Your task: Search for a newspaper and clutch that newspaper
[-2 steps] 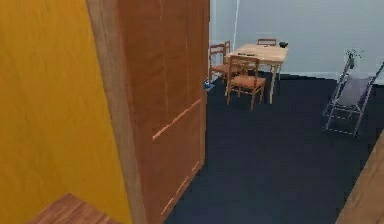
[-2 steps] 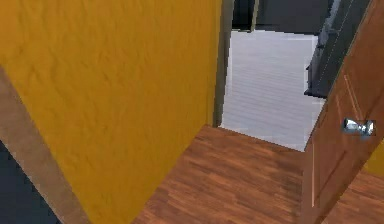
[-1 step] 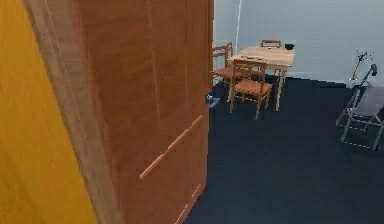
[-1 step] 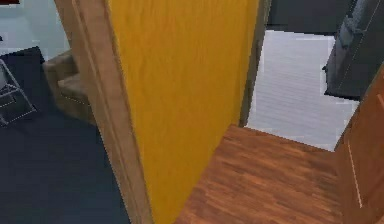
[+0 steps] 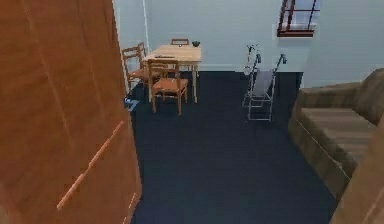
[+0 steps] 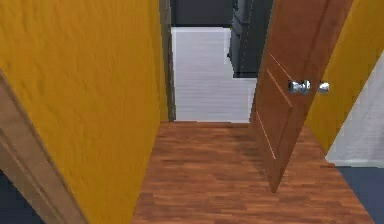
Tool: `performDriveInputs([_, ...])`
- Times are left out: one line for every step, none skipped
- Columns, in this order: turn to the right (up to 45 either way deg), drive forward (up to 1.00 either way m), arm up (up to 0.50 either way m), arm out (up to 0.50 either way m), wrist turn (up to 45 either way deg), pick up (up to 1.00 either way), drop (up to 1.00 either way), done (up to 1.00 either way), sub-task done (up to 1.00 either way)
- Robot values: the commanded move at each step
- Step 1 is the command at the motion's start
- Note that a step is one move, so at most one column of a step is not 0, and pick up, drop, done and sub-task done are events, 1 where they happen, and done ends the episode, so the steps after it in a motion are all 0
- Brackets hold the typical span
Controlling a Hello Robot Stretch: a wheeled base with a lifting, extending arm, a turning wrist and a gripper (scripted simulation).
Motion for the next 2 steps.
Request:
performDriveInputs([0.0,0.45,0.00,0.00,0.0,0.00,0.00,0.00,0.00])
performDriveInputs([3.0,0.00,0.00,0.00,0.0,0.00,0.00,0.00,0.00])
